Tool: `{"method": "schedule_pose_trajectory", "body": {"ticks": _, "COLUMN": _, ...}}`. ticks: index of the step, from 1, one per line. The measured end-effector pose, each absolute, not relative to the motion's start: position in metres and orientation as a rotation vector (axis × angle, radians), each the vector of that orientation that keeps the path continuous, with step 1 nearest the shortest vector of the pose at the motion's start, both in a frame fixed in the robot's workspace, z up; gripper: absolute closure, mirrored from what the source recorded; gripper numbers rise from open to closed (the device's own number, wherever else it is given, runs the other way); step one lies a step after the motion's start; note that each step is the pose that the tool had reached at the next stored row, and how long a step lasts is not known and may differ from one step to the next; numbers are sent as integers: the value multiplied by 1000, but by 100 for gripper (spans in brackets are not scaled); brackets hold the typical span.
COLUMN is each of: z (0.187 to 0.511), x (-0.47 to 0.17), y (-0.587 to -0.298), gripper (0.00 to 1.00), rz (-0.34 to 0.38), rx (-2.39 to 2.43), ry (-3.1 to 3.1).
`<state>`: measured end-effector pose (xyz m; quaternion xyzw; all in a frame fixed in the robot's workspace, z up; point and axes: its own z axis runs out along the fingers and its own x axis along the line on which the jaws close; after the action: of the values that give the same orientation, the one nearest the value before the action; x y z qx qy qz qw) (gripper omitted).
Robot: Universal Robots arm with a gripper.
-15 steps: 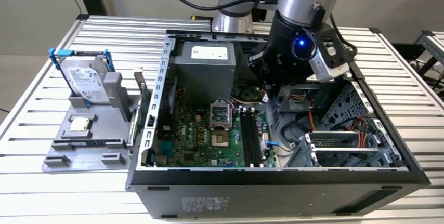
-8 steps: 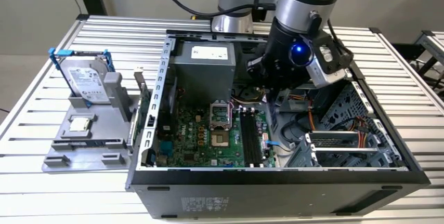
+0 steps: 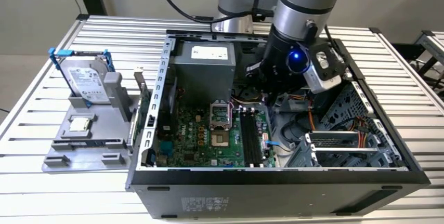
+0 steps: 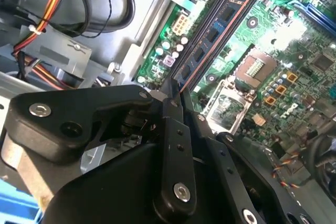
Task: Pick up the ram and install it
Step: 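Insert the ram into the slot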
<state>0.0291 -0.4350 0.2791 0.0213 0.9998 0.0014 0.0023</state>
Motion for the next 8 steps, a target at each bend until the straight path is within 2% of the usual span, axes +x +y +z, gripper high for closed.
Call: {"method": "schedule_pose_trajectory", "body": {"ticks": 8, "z": 275, "x": 29, "y": -435, "gripper": 100, "rz": 4, "rx": 65, "ry": 3137}}
